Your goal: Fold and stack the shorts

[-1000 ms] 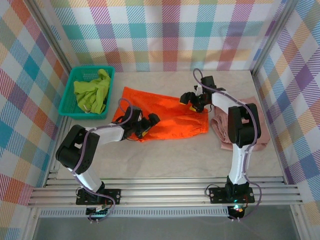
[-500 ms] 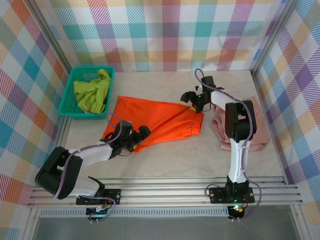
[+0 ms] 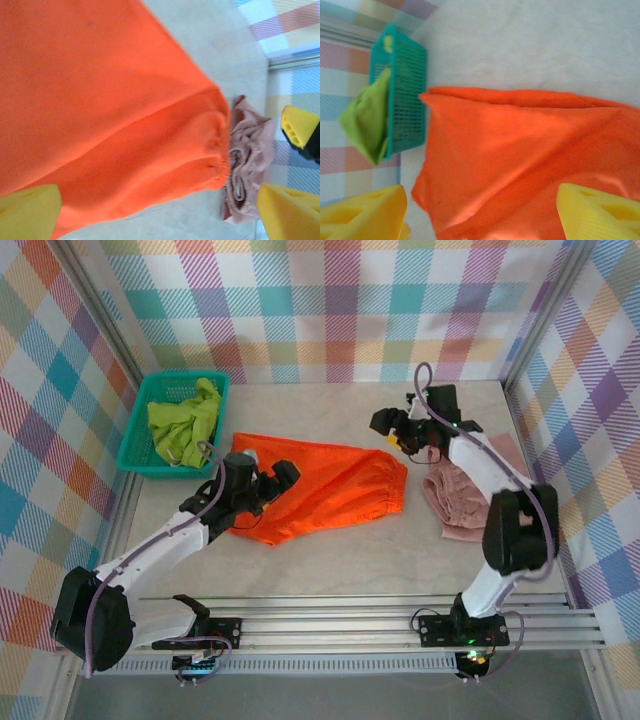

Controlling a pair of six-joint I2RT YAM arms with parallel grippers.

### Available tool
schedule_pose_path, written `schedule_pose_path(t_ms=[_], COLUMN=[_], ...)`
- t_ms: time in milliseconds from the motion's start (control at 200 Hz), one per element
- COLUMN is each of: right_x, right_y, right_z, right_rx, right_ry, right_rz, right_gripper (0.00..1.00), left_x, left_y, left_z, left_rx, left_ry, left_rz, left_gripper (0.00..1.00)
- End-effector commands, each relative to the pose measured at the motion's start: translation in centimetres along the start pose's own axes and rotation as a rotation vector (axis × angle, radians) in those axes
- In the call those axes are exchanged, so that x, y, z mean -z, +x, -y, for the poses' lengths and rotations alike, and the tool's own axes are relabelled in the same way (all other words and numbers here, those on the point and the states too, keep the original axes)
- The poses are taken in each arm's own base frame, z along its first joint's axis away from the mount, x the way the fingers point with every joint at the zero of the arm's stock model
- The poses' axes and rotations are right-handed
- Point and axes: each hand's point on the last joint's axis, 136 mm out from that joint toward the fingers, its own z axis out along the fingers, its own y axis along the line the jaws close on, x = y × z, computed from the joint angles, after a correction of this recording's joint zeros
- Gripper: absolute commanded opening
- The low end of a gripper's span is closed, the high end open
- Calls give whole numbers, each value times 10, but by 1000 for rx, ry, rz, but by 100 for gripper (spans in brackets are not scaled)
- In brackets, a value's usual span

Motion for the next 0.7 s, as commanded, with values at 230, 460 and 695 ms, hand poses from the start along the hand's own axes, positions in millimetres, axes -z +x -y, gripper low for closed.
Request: schedule_pose_path(t_ms=[230, 460, 695], right_x=[-30, -28, -23], right_y=[93, 123, 127], right_z=[80, 132, 132], right_rx=[-223, -267, -218], right_ry=[92, 245, 236], right_rz=[-208, -260, -299], right_gripper=[78, 78, 78], left_x=[-50, -58, -45], left_y=[20, 33, 48], left_z=[-39, -98, -145], left_rx=[-15, -3, 16], left_ry=[-119, -263, -364], left_rz=[-91, -81, -87], left_gripper=[100, 100, 100])
